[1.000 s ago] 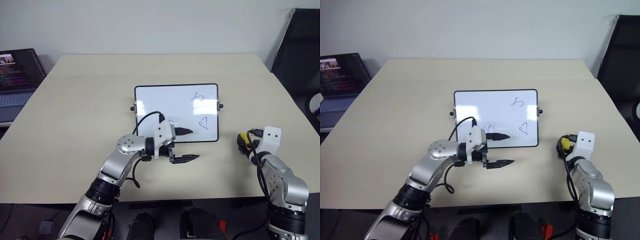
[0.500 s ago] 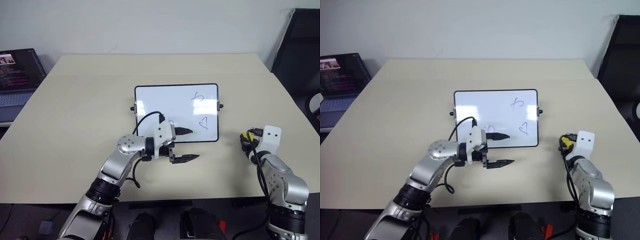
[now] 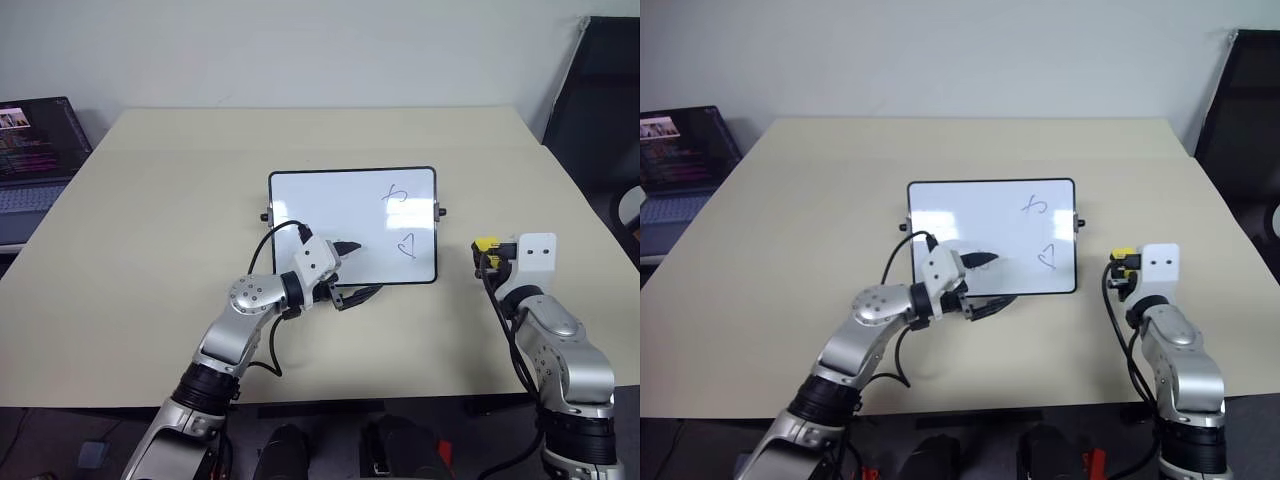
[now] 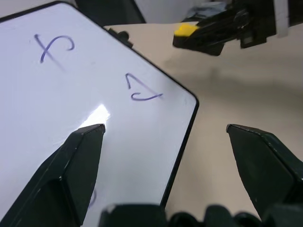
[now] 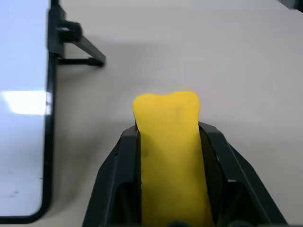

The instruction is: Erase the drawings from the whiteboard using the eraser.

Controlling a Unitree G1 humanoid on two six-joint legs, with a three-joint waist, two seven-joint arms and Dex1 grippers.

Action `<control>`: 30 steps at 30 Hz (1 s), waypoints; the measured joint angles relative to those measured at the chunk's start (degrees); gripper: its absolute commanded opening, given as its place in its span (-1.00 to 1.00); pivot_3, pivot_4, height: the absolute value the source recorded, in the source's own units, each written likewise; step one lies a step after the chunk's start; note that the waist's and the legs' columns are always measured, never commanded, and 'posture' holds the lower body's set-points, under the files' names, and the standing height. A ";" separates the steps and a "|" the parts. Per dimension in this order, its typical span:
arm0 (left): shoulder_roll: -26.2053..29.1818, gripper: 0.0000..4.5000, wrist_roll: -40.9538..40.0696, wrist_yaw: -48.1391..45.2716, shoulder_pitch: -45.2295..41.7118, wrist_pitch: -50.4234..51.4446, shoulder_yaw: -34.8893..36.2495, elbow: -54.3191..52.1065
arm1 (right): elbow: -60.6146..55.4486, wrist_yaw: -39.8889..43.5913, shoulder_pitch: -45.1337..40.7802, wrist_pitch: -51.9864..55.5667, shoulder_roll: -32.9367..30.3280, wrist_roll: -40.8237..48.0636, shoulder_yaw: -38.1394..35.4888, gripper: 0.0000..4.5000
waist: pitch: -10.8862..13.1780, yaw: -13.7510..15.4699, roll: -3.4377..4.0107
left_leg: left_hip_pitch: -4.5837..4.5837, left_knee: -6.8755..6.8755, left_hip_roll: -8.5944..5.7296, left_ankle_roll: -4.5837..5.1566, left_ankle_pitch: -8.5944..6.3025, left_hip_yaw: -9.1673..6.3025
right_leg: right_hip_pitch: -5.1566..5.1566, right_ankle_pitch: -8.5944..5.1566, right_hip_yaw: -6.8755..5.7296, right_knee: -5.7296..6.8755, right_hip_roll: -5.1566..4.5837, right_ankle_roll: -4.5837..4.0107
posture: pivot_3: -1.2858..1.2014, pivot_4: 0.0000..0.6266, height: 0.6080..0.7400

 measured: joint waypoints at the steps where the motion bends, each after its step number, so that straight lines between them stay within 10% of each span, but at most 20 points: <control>1: -0.07 1.00 0.40 0.66 0.23 -0.09 0.00 0.09 | -0.02 0.14 -0.01 -1.04 0.14 -0.06 0.44 -0.45 | 0.00 0.00 0.00 | 0.00 0.00 0.00 0.00 0.00 0.01 | -0.01 0.00 0.01 0.00 0.00 0.00 | 0.03 -0.52 1.00; 30: 0.65 1.00 3.13 3.95 1.71 -3.37 1.17 3.15 | 8.27 3.42 -8.88 -7.65 5.96 -6.30 14.71 -0.45 | 0.00 -0.06 0.00 | 0.02 0.01 0.04 0.00 0.00 -0.01 | -0.02 0.05 -0.04 0.04 0.00 -0.08 | 0.03 -0.52 1.00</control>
